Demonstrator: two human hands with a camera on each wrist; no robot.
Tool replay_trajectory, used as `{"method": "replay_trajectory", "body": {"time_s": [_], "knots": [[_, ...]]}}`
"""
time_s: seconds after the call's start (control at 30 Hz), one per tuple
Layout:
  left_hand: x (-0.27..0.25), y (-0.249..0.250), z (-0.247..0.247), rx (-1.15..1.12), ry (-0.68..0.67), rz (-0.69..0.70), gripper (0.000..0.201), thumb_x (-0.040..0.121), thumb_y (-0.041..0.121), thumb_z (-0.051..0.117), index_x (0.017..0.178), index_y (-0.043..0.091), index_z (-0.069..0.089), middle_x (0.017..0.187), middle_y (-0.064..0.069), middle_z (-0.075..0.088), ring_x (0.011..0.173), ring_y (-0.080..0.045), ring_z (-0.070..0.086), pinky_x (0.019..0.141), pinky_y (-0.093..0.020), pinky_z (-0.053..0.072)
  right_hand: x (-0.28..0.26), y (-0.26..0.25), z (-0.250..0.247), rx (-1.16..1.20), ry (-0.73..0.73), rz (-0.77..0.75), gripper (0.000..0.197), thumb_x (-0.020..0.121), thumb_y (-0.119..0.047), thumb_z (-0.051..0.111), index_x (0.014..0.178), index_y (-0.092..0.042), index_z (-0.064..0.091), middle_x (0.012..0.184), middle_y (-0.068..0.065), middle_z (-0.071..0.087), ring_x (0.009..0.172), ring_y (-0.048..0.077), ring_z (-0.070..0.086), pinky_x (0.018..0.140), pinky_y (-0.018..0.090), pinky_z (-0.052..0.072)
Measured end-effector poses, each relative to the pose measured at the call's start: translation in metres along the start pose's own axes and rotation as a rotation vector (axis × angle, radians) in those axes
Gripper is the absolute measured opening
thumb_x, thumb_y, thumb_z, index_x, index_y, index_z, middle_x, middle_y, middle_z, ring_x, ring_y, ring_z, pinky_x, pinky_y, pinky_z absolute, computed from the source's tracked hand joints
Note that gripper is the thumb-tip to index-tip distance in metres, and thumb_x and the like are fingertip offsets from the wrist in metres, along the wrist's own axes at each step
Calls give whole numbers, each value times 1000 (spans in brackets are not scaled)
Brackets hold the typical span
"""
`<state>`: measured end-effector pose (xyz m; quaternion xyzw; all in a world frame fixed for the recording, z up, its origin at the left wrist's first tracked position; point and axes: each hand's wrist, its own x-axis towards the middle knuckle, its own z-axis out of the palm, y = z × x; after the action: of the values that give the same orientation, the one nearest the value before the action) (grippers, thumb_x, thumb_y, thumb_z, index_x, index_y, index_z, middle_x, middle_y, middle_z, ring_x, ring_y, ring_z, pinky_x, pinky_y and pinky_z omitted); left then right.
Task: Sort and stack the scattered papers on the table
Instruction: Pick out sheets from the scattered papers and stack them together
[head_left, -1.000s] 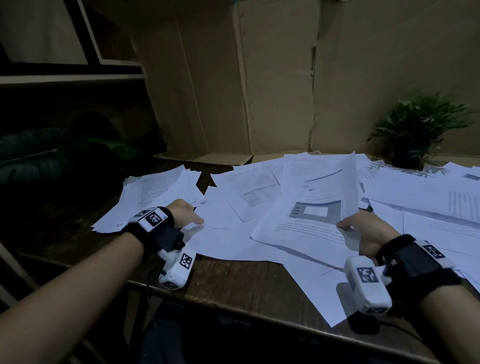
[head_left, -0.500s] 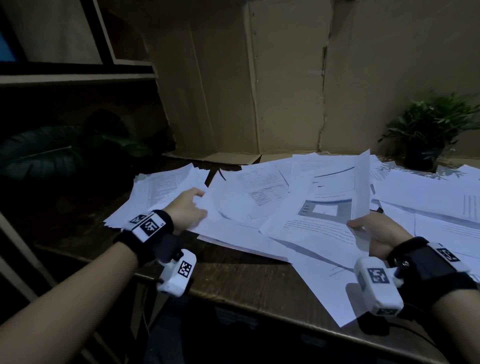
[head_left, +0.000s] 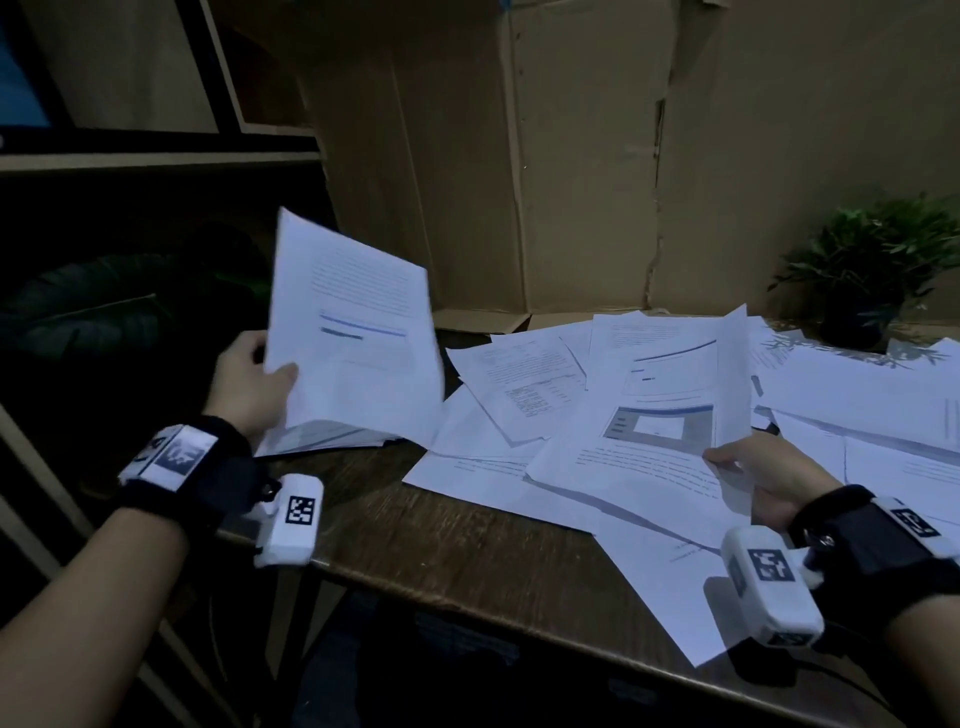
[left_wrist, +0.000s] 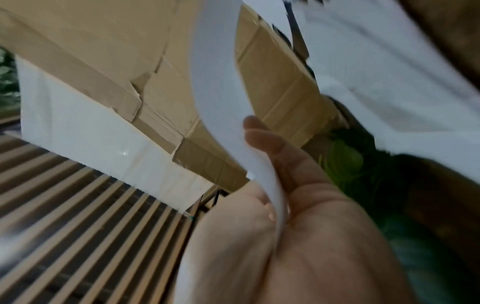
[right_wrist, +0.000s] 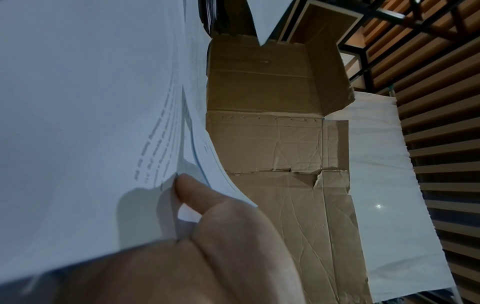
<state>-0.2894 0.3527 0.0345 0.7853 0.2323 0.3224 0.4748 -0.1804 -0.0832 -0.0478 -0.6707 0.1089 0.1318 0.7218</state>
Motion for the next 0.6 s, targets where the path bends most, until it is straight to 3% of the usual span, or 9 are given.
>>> {"method": "replay_trajectory", "body": {"time_s": [0.1, 0.17, 0.2, 0.33, 0.4, 0.47, 0.53, 0.6], "knots": [[-10, -2, 23, -138, -182, -65, 39, 96, -1, 55, 134, 3, 48, 121, -22, 62, 85, -30, 64, 70, -32, 56, 0, 1, 0, 8, -30, -3, 28, 100, 8, 39, 124, 3, 53, 90, 22, 62, 57, 34, 65, 44, 39, 57], [-22, 1, 36, -229, -268, -121, 34, 97, -1, 53, 131, 5, 49, 108, -18, 65, 70, -21, 68, 53, -23, 56, -3, 1, 0, 14, -49, 6, 28, 100, 8, 39, 123, 3, 53, 90, 22, 63, 62, 35, 65, 45, 39, 57], [-27, 1, 43, -258, -311, -147, 33, 97, -1, 53, 129, 6, 50, 103, -16, 66, 66, -18, 69, 50, -22, 55, -4, 0, 0, 10, -71, 8, 28, 100, 7, 39, 123, 3, 54, 92, 22, 64, 68, 36, 64, 46, 39, 58], [-48, 2, 79, -277, -497, -240, 31, 96, 2, 57, 126, 0, 54, 107, -17, 69, 83, -26, 68, 62, -27, 59, -8, -2, 7, 3, -183, 41, 29, 100, 1, 46, 125, 3, 60, 118, 27, 66, 89, 40, 65, 63, 43, 62], [-60, 5, 101, -191, -585, -210, 26, 94, 4, 60, 120, 2, 57, 111, -17, 69, 90, -29, 68, 74, -34, 57, -10, -3, 9, 7, -228, 54, 28, 100, -4, 49, 123, 3, 63, 116, 25, 69, 89, 38, 69, 67, 42, 61], [-71, 8, 121, -60, -709, -138, 24, 94, 7, 61, 117, 6, 57, 115, -15, 67, 97, -31, 67, 83, -40, 54, -13, -3, 10, 57, -276, 61, 27, 102, -9, 45, 112, 4, 66, 103, 22, 73, 79, 34, 73, 61, 37, 61], [-78, 11, 136, 15, -810, -112, 29, 95, 9, 61, 122, 8, 55, 117, -15, 66, 97, -34, 67, 81, -41, 56, -16, -3, 10, 145, -321, 33, 35, 103, -15, 43, 96, 0, 74, 91, 17, 74, 73, 32, 72, 57, 34, 60], [-78, 11, 146, -18, -854, -142, 38, 94, 9, 62, 130, 10, 51, 121, -15, 65, 96, -35, 67, 71, -37, 56, -19, -3, 11, 220, -344, 7, 45, 102, -31, 43, 91, -9, 81, 94, 13, 76, 78, 31, 74, 60, 37, 62]]}}
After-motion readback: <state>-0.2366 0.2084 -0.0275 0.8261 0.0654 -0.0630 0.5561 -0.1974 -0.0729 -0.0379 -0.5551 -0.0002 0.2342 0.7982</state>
